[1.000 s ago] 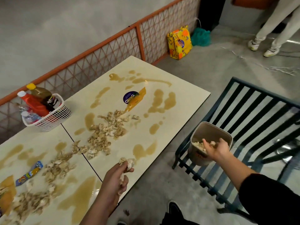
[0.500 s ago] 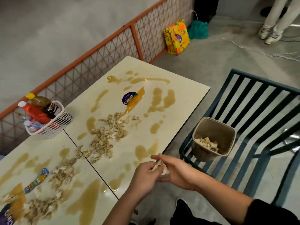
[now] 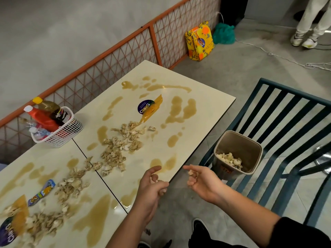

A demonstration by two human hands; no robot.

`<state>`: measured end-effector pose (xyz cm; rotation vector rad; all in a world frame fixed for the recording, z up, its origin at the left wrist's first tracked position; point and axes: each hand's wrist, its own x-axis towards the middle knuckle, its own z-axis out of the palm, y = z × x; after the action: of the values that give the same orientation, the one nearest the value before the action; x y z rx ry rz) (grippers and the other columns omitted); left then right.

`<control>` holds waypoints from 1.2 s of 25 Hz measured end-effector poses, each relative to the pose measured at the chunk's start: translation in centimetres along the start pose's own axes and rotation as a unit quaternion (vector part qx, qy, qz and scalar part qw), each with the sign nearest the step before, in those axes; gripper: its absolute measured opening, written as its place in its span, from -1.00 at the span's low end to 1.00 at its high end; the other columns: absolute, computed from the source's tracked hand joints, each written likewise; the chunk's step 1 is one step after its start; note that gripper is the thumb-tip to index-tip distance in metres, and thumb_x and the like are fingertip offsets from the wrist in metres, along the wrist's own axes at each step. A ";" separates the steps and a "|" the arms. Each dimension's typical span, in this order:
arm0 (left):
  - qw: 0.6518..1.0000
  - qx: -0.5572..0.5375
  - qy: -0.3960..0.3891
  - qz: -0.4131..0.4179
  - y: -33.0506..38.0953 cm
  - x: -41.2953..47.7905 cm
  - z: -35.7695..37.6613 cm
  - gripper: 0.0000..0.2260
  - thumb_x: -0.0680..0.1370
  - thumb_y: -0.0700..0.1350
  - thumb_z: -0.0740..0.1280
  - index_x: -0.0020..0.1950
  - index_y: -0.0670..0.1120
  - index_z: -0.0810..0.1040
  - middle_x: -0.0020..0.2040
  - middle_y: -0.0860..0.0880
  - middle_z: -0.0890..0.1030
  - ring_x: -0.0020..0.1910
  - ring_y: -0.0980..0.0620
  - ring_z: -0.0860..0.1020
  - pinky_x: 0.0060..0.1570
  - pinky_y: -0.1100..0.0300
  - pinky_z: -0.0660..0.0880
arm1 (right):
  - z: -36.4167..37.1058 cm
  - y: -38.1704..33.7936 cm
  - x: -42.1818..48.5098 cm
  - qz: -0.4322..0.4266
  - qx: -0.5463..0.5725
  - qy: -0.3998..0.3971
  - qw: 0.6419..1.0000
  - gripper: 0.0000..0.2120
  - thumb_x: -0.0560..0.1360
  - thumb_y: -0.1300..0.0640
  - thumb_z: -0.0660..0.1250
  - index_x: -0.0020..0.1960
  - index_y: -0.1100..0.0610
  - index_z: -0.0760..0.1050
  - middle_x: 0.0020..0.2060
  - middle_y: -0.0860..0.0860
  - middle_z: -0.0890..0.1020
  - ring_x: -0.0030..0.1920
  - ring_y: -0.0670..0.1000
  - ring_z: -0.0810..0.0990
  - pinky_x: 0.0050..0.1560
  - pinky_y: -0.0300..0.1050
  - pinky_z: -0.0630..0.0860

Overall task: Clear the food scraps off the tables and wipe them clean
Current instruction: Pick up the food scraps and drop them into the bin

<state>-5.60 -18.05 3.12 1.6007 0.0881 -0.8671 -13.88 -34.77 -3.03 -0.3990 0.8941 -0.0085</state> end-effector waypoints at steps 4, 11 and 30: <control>0.995 -0.095 0.029 0.017 -0.1 0.2 -0.1 -0.60 0.59 -0.44 0.23 0.39 -0.17 0.45 -0.15 0.00 0.47 0.06 -0.02 0.59 0.24 0.19 0.37 | -1.6 -2.1 1.1 -0.028 0.082 0.012 0.996 -0.74 0.61 0.38 0.19 0.27 0.40 0.47 -0.24 0.09 0.41 -0.42 -0.07 0.38 -0.45 -0.22 0.44; 0.995 -0.097 0.021 -0.002 0.0 -0.8 0.7 -0.70 0.69 -0.05 0.11 0.18 -0.21 0.52 -0.22 -0.19 0.61 -0.09 -0.18 0.71 -0.26 0.18 0.64 | -3.7 -5.2 1.7 -0.043 0.179 0.034 0.982 -0.81 0.70 0.33 0.09 0.19 0.34 0.45 -0.12 0.17 0.51 -0.13 -0.02 0.55 -0.26 -0.08 0.70; 0.979 -0.189 0.009 -0.068 -1.2 -0.1 -1.4 -0.74 0.60 -0.12 0.04 0.02 -0.23 0.47 -0.35 -0.04 0.27 -0.39 0.01 0.25 -0.33 0.11 0.17 | -12.6 -14.0 8.3 -0.020 0.200 0.245 0.948 -0.52 0.64 0.43 0.03 0.52 0.21 0.29 0.46 0.24 0.34 0.40 0.22 0.47 0.05 0.03 0.68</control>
<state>-5.65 -16.44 2.13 1.2552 0.3600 -0.8812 -16.02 -53.34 -11.56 -0.0274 1.3418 -0.3352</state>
